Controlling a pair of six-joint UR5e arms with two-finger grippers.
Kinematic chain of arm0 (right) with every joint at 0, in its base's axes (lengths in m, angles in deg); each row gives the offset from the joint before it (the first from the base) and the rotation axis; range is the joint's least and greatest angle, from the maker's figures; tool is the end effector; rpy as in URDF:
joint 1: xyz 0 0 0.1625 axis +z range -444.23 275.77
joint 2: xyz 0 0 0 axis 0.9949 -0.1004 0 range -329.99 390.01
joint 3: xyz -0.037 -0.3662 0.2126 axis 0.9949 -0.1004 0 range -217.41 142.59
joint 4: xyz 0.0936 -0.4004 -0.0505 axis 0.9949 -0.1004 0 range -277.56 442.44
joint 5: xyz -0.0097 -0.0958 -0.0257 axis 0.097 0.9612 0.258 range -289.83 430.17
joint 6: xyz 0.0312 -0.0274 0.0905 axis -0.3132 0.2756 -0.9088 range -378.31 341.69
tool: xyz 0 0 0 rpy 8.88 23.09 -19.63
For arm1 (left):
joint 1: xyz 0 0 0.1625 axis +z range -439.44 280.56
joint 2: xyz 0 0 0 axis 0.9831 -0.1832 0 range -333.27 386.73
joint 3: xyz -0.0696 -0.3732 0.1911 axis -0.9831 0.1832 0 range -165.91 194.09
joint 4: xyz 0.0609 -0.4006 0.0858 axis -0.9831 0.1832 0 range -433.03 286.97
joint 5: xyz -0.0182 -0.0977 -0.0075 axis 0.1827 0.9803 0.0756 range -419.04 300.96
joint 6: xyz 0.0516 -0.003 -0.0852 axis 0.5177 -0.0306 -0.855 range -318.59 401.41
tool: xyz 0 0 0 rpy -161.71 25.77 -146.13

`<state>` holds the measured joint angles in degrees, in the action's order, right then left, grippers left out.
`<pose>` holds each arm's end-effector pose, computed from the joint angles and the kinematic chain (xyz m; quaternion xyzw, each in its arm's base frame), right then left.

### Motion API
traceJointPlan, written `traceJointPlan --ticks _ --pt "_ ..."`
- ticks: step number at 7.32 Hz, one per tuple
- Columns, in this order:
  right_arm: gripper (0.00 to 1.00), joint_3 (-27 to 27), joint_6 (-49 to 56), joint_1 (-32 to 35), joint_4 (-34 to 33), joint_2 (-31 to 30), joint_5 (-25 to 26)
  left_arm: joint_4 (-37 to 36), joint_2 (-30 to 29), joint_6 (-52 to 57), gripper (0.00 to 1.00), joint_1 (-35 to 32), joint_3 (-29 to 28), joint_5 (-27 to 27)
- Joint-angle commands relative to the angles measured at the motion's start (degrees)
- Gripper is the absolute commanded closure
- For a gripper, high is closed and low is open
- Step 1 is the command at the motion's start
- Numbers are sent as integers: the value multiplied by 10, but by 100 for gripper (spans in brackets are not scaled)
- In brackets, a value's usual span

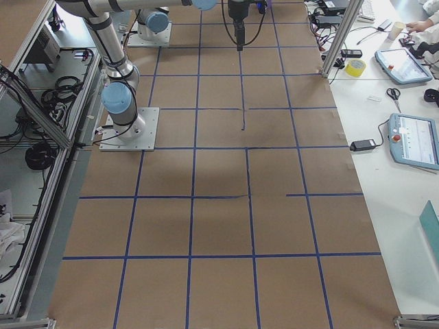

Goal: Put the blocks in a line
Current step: 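Place the orange cube between the pink and purple cubes with the left gripper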

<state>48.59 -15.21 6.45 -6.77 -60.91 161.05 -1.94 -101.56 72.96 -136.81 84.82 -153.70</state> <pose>0.1376 -0.4889 0.5291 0.0328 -0.9988 0.0360 0.0084 0.2902 -0.6852 0.2688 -0.0094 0.9991 0.0224 0.0340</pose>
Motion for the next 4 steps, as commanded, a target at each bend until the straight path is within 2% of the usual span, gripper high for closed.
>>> traceJointPlan --ticks 1,4 --pt "0 1 0 0 0 0 0 0 -13 0 100 2 -2 0" --pt "0 1 -1 0 0 0 -1 -1 -21 3 100 10 0 7"
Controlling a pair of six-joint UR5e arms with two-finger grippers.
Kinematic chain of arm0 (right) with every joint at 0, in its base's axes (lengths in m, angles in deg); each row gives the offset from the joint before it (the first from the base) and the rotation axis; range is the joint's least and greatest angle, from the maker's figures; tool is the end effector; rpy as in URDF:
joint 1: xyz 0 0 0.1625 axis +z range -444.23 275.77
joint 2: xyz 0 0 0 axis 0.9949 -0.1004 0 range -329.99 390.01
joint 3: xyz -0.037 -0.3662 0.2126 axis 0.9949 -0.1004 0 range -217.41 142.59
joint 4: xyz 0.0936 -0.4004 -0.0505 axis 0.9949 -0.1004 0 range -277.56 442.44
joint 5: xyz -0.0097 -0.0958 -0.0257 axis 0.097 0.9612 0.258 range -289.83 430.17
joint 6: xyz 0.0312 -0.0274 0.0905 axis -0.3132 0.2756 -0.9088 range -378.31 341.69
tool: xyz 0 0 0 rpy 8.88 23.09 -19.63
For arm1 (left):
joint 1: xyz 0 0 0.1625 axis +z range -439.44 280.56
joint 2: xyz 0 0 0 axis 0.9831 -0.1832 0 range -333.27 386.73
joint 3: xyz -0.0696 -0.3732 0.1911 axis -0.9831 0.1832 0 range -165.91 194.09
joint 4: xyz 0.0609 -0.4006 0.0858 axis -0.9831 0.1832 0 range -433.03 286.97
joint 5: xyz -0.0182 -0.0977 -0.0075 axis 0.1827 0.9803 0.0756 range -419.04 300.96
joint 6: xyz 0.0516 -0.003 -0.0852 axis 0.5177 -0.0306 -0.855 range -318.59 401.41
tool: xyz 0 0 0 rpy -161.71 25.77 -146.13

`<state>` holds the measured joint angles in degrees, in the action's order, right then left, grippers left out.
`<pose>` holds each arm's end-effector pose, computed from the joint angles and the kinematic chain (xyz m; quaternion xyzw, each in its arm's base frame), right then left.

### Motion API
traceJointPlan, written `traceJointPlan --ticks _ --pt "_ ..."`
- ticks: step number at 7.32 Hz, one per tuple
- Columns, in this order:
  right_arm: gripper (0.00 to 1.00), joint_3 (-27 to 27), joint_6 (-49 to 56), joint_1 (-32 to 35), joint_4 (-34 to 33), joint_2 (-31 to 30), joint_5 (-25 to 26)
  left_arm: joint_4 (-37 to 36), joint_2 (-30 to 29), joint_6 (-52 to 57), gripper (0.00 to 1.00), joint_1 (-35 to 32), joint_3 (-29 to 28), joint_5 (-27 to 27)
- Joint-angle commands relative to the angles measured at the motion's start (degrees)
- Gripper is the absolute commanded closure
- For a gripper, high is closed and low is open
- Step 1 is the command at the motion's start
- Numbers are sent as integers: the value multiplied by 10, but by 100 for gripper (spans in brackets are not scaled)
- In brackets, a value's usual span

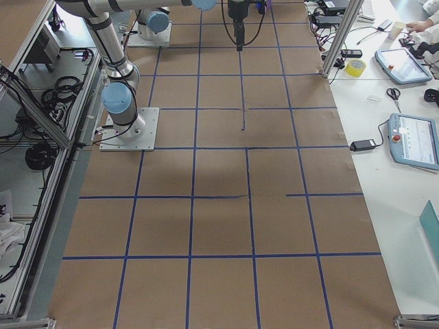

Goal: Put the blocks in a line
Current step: 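Place the orange cube between the pink and purple cubes with the left gripper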

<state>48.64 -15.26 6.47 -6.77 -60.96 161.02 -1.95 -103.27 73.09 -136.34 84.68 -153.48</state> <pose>0.1378 -0.4885 0.5291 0.0325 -0.9988 0.0360 0.0081 0.2974 -0.6859 0.2480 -0.0119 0.9991 0.0331 0.0250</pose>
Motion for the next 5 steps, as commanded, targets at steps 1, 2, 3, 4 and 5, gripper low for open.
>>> traceJointPlan --ticks 1,2,3,4,5 --pt "0 0 -1 0 0 -1 -1 -1 -6 1 100 6 2 7" --pt "0 0 -1 0 0 0 -1 -16 -10 2 100 6 2 8" --pt "0 0 -1 0 0 0 -1 -27 -17 2 100 6 7 11" --pt "0 0 -1 0 0 0 -1 -31 -20 2 100 6 9 11" --pt "0 0 -1 0 0 0 -1 -34 -23 3 100 6 9 22"
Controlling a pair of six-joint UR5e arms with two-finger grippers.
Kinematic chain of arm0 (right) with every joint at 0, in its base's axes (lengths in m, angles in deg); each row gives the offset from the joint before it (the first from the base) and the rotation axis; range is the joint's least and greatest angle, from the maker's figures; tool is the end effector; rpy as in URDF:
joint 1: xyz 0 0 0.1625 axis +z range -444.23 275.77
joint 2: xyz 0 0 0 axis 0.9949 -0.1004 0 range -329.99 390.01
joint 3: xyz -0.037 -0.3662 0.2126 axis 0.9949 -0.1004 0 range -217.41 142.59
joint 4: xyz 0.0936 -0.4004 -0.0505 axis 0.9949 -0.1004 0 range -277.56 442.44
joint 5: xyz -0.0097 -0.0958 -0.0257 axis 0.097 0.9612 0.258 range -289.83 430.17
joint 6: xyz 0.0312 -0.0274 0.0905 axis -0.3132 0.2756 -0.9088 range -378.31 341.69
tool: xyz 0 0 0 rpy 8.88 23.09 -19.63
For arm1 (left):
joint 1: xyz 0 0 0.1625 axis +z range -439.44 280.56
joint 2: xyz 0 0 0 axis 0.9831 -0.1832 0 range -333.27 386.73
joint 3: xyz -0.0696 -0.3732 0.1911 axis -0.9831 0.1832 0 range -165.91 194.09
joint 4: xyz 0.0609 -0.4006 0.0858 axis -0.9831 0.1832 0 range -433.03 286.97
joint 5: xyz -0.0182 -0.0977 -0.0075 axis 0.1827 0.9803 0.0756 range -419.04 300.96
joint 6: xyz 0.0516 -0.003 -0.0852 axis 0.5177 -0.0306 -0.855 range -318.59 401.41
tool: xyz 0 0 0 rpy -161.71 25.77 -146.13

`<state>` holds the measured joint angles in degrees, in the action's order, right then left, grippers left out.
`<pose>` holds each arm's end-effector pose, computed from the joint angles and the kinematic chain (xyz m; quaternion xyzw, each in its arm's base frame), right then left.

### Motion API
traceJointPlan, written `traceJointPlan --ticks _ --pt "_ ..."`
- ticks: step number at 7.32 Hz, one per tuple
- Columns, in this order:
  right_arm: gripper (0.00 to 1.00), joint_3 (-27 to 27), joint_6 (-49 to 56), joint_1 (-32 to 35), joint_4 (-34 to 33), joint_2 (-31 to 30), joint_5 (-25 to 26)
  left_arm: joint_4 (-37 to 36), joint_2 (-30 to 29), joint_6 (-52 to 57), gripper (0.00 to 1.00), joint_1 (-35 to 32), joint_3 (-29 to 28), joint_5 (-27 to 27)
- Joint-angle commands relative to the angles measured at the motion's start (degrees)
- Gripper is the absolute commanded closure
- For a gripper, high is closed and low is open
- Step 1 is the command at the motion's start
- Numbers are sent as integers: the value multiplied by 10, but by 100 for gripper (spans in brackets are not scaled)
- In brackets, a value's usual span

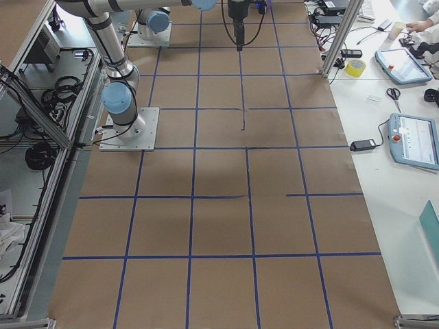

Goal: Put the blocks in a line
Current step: 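Place the orange cube between the pink and purple cubes with the left gripper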

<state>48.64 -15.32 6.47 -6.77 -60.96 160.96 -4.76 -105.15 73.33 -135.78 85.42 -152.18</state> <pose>0.1379 -0.4885 0.5291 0.0320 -0.9988 0.0360 0.0076 0.3045 -0.6877 0.2224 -0.0149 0.9994 0.0257 0.0161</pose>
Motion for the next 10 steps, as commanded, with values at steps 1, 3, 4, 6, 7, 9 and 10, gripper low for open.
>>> traceJointPlan --ticks 1,3,4,6,7,9,10 --pt "0 0 0 0 0 0 0 -16 -9 2 100 0 2 12" --pt "0 0 0 0 0 -1 0 -26 -14 2 100 0 4 12" --pt "0 0 0 0 0 -1 0 -28 -15 2 100 0 6 12" --pt "0 0 0 0 0 0 -1 -73 -11 3 100 0 44 11" --pt "0 0 0 0 0 0 -1 -80 -10 5 100 0 48 12" --pt "0 0 0 0 0 0 -1 -79 -7 5 100 0 45 11" --pt "0 0 0 0 0 0 -1 -78 -6 9 100 0 45 12"
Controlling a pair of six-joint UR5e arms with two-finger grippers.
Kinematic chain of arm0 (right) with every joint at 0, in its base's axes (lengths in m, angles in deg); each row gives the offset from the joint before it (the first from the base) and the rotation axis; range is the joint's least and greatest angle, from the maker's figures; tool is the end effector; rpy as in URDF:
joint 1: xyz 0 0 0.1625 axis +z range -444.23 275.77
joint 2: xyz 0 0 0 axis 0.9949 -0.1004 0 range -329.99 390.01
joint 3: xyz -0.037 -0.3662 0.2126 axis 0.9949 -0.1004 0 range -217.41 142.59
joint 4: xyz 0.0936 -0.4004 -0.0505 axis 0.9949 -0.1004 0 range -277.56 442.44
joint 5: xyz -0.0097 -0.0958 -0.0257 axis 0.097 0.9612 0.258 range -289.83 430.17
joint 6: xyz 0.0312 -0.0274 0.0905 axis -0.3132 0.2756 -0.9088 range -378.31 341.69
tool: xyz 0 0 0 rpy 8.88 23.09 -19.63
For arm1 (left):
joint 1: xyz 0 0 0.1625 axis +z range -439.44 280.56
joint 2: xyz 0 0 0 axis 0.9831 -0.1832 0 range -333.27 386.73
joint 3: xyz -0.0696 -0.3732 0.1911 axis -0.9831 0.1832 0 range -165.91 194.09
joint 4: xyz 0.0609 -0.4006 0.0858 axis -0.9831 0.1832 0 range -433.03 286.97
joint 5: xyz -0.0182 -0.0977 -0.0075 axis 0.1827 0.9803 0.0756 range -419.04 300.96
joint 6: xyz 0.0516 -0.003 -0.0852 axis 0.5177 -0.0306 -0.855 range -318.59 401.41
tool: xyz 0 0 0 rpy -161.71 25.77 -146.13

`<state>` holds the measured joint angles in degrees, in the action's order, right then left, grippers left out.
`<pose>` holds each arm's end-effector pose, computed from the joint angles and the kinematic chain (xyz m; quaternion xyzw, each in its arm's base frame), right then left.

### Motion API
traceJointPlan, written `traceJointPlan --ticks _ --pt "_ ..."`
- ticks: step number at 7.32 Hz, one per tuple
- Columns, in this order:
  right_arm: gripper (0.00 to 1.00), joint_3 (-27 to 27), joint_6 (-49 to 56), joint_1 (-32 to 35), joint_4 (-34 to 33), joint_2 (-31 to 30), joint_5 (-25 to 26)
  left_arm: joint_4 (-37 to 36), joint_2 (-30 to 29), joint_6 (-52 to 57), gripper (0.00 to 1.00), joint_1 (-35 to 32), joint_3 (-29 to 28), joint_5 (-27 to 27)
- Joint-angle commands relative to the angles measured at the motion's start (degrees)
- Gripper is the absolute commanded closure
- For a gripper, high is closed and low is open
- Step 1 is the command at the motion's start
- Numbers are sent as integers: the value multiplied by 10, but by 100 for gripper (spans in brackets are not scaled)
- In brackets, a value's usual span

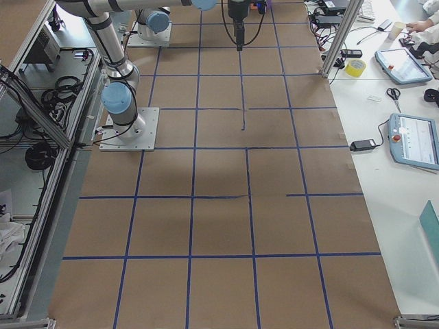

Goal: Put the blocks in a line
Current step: 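Place the orange cube between the pink and purple cubes with the left gripper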

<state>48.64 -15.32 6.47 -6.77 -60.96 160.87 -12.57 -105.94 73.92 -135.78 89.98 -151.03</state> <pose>0.1381 -0.4885 0.5291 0.0320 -0.9988 0.0360 0.0068 0.2988 -0.6826 0.1897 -0.0102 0.9998 0.0023 0.0193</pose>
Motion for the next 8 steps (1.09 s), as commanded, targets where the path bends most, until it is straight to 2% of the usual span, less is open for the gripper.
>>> traceJointPlan --ticks 1,8 --pt "0 0 0 0 0 0 0 -1 3 5 100 1 0 1" --pt "0 0 0 0 0 0 0 0 0 13 100 3 0 -3"
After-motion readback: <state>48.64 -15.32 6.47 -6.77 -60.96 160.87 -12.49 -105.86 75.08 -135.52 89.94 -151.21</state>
